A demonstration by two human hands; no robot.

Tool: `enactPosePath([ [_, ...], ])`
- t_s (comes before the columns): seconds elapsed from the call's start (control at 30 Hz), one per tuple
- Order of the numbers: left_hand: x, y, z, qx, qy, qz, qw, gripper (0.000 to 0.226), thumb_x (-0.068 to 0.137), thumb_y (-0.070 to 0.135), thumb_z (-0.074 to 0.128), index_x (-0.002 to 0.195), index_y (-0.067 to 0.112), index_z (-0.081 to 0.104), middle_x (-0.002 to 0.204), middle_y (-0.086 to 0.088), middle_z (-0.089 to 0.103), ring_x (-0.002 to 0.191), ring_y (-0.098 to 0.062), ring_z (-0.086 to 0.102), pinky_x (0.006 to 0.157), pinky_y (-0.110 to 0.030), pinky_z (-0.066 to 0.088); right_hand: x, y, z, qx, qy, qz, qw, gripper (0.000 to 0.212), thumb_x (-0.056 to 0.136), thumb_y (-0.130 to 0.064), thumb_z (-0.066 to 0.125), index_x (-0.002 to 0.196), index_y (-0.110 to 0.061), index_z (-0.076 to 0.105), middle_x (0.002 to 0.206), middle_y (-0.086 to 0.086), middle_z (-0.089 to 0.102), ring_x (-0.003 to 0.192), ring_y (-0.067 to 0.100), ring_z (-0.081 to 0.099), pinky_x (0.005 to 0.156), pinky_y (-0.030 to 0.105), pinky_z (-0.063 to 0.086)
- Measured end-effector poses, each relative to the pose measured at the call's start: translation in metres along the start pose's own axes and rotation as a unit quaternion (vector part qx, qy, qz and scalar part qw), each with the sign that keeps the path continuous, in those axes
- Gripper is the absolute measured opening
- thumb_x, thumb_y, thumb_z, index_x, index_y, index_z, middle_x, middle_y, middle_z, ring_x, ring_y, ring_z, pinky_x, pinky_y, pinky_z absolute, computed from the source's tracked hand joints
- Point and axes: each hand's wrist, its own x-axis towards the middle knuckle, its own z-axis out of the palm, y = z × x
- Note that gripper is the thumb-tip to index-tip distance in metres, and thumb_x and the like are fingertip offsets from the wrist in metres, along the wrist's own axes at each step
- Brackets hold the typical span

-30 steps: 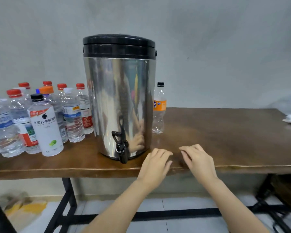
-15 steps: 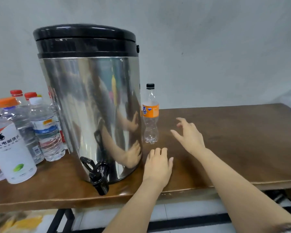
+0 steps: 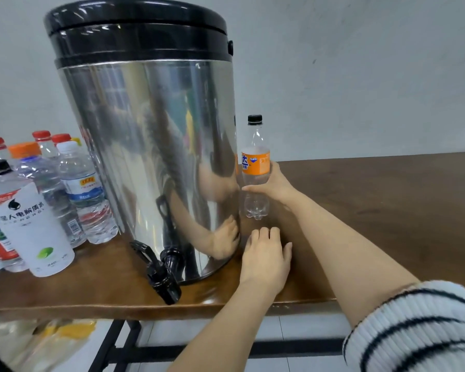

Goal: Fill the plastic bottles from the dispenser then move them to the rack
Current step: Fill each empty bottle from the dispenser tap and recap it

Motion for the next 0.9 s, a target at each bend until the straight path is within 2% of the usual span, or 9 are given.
enactPosePath([
  [0.1, 0.0, 0.0, 0.0, 0.008, -0.002, 0.002, 1.0, 0.04, 0.104, 0.041, 0.037, 0.134, 0.016, 0.046, 0.131, -0.006, 0.052, 0.123, -0.023, 0.045, 0.108, -0.035, 0.038, 0.0, 0.003, -0.004, -0.001, 0.028, -0.013, 1.0, 0.088, 0.07, -0.027, 0.089, 0.141, -0.016, 0.037, 0.13, 0.003, 0.056, 0.116, 0.019, 0.056, 0.096, 0.034, 0.047],
  [0.2, 0.0, -0.001, 0.0, 0.02, -0.001, 0.008, 1.0, 0.042, 0.104, 0.041, 0.035, 0.136, 0.015, 0.045, 0.133, -0.006, 0.052, 0.124, -0.023, 0.044, 0.108, -0.036, 0.036, -0.006, 0.007, -0.018, 0.002, 0.045, -0.026, 0.999, 0.076, 0.071, -0.029, 0.088, 0.132, -0.019, 0.044, 0.12, 0.001, 0.061, 0.111, 0.019, 0.06, 0.094, 0.035, 0.05],
  [0.33, -0.001, -0.001, -0.001, 0.032, 0.005, 0.012, 0.999, 0.042, 0.105, 0.04, 0.033, 0.137, 0.016, 0.044, 0.133, -0.005, 0.052, 0.124, -0.022, 0.044, 0.108, -0.034, 0.036, -0.023, 0.007, -0.041, 0.01, 0.057, -0.031, 0.998, 0.074, 0.067, -0.039, 0.088, 0.128, -0.024, 0.048, 0.115, -0.002, 0.064, 0.108, 0.016, 0.062, 0.096, 0.04, 0.052],
  [0.43, -0.002, 0.0, -0.001, 0.037, 0.006, 0.032, 0.999, 0.04, 0.106, 0.037, 0.033, 0.135, 0.014, 0.046, 0.131, -0.006, 0.053, 0.123, -0.023, 0.044, 0.105, -0.034, 0.037, -0.048, -0.004, -0.053, 0.054, 0.079, -0.032, 0.995, 0.075, 0.062, -0.048, 0.087, 0.125, -0.026, 0.052, 0.115, -0.005, 0.066, 0.107, 0.012, 0.063, 0.093, 0.036, 0.053],
  [0.53, -0.007, -0.001, -0.004, 0.016, 0.035, 0.081, 0.996, 0.033, 0.104, 0.031, 0.04, 0.128, 0.013, 0.054, 0.124, -0.005, 0.057, 0.118, -0.025, 0.05, 0.101, -0.035, 0.041, -0.078, -0.018, -0.057, 0.082, 0.097, -0.027, 0.992, 0.063, 0.071, -0.038, 0.086, 0.123, -0.023, 0.053, 0.112, -0.005, 0.068, 0.104, 0.011, 0.065, 0.089, 0.031, 0.053],
  [0.63, -0.023, 0.0, -0.017, -0.056, 0.063, 0.119, 0.989, 0.028, 0.103, 0.027, 0.044, 0.124, 0.016, 0.058, 0.122, 0.001, 0.058, 0.115, -0.02, 0.05, 0.1, -0.033, 0.042, -0.114, -0.032, -0.057, 0.08, 0.114, -0.016, 0.99, 0.06, 0.075, -0.03, 0.085, 0.123, -0.019, 0.051, 0.11, -0.005, 0.065, 0.102, 0.009, 0.064, 0.079, 0.024, 0.051],
  [0.73, -0.047, 0.002, -0.048, -0.169, 0.127, 0.124, 0.969, 0.018, 0.101, 0.024, 0.049, 0.112, 0.02, 0.063, 0.111, 0.009, 0.062, 0.105, -0.012, 0.054, 0.089, -0.033, 0.048, -0.152, -0.041, -0.054, 0.076, 0.124, -0.027, 0.989, 0.063, 0.077, -0.027, 0.084, 0.127, -0.02, 0.046, 0.112, -0.006, 0.063, 0.102, 0.007, 0.062, 0.078, 0.023, 0.049],
  [0.83, -0.067, 0.003, -0.097, -0.298, 0.195, 0.142, 0.924, 0.01, 0.098, 0.016, 0.056, 0.1, 0.02, 0.065, 0.097, 0.011, 0.065, 0.092, -0.006, 0.06, 0.082, -0.029, 0.051, -0.19, -0.05, -0.042, 0.086, 0.115, -0.045, 0.989, 0.07, 0.075, -0.025, 0.085, 0.131, -0.026, 0.043, 0.113, -0.007, 0.066, 0.101, 0.007, 0.064, 0.088, 0.03, 0.052],
  [0.9, -0.073, 0.004, -0.139, -0.391, 0.22, 0.127, 0.885, 0.01, 0.097, 0.011, 0.059, 0.102, 0.017, 0.065, 0.097, 0.009, 0.066, 0.09, -0.002, 0.062, 0.079, -0.02, 0.05, -0.217, -0.06, -0.027, 0.093, 0.096, -0.062, 0.989, 0.07, 0.075, -0.019, 0.085, 0.131, -0.024, 0.043, 0.109, -0.007, 0.067, 0.095, 0.003, 0.066, 0.085, 0.026, 0.053],
])
